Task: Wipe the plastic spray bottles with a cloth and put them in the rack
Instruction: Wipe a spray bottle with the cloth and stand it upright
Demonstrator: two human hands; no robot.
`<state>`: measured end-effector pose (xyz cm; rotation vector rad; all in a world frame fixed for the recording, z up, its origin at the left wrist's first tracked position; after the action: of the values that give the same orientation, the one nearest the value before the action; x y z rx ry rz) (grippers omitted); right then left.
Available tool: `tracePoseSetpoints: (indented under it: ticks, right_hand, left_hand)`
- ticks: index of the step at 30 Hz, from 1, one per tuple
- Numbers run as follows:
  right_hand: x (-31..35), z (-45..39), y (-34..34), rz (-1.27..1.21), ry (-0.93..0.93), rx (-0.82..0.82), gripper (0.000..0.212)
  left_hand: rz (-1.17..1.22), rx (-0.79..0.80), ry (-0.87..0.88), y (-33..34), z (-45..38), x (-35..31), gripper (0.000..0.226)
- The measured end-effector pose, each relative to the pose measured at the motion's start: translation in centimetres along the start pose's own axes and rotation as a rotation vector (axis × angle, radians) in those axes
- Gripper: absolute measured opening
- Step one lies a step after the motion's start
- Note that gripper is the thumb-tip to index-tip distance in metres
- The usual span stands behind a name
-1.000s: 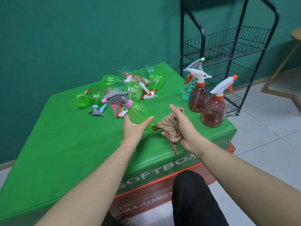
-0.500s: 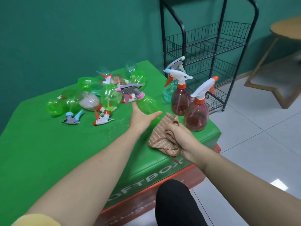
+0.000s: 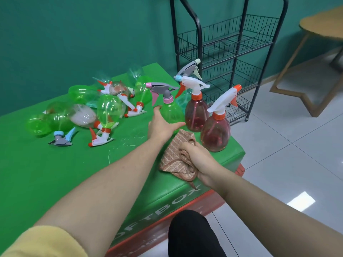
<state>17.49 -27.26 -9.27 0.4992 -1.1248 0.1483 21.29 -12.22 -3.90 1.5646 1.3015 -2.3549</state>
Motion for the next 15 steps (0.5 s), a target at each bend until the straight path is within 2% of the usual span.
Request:
tracePoseSetpoints:
  ticks: [6, 9, 11, 15]
  right_hand:
    - [0.0, 0.2, 0.3, 0.025, -0.004, -0.001, 0.031]
    - [0.1, 1.2, 1.2, 0.013, 0.014, 0.019, 0.026]
    - [0.3, 1.9, 1.9, 0.003, 0.019, 0.028, 0.022]
    - [0.4, 3.1, 3.8, 0.021, 0.011, 0.059, 0.014]
  left_hand:
    - [-0.024, -0.042, 0.008, -0.5, 0.6, 0.3, 0.118]
    - [-0.019, -0.039, 0.002, -1.5, 1.3, 1.1, 0.116]
    - [-0.005, -0.022, 0.009, -2.4, 2.0, 1.9, 0.105]
    - [-0.003, -0.015, 0.029, -5.0, 3.8, 3.9, 0.063]
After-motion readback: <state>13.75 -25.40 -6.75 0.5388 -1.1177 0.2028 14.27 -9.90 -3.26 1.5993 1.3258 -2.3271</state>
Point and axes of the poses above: each hand's wrist, its own z-axis away from the middle knuckle, its own y-axis out of the palm, x = y × z, the point moved 7 cm from there along -z, towards the middle knuckle, and after that the axes turned 8 degrees about -y, right-handed, at the moved point
